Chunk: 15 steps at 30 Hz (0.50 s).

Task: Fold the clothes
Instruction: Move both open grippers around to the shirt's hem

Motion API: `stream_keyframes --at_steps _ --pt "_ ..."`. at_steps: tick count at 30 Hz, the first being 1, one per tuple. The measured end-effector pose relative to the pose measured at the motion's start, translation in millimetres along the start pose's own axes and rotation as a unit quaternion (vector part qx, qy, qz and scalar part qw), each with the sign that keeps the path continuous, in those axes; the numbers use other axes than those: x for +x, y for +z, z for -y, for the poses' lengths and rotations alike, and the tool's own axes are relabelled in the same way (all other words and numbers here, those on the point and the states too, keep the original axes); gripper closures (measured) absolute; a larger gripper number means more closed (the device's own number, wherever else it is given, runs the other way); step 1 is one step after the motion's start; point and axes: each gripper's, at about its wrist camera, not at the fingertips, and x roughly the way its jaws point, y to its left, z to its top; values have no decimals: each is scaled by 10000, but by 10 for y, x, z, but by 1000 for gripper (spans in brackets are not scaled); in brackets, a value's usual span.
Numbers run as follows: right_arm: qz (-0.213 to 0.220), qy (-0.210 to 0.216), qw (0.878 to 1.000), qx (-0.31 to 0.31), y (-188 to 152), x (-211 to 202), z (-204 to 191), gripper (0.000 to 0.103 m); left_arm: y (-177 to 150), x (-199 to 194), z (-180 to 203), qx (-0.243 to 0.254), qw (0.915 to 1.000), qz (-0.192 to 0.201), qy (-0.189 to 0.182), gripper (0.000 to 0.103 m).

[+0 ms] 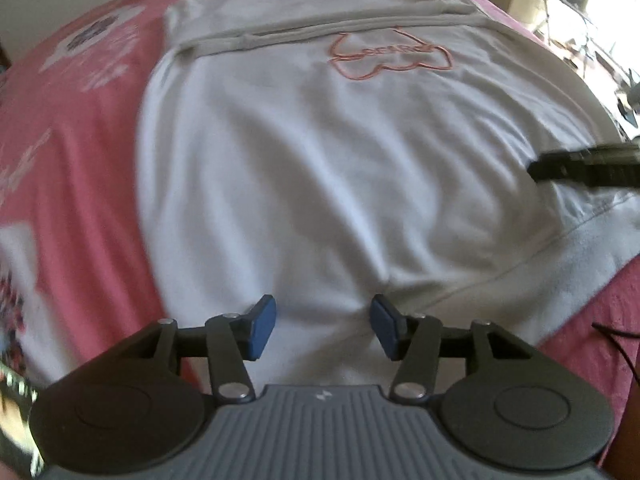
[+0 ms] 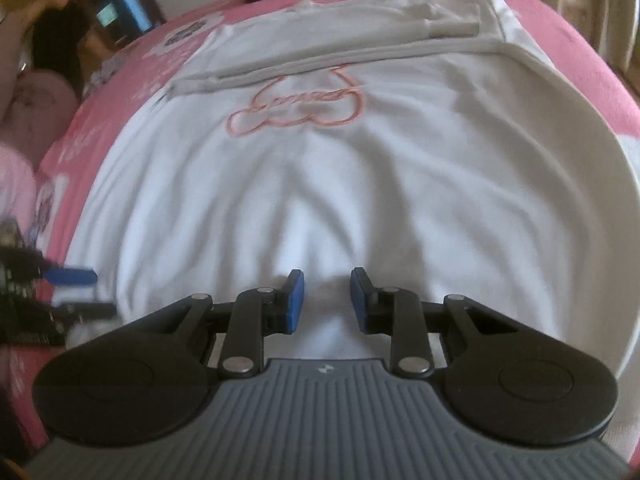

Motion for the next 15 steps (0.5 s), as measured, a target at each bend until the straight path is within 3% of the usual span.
stream_keyframes --at_steps 4,8,12,15 --pt "-128 -35 9997 -215 -162 -25 -114 77 -67 -128 -97 -69 9993 -51 365 51" --pt "-50 -42 9989 -457 -168 -54 -205 77 49 -294 -118 229 9961 546 649 53" --pt "221 -61 9974 -682 10 -36 -265 77 334 -228 -60 192 9920 1233 178 53" --pt "431 -70 9975 -550 134 14 -200 77 503 21 -15 -69 9900 1375 -292 56"
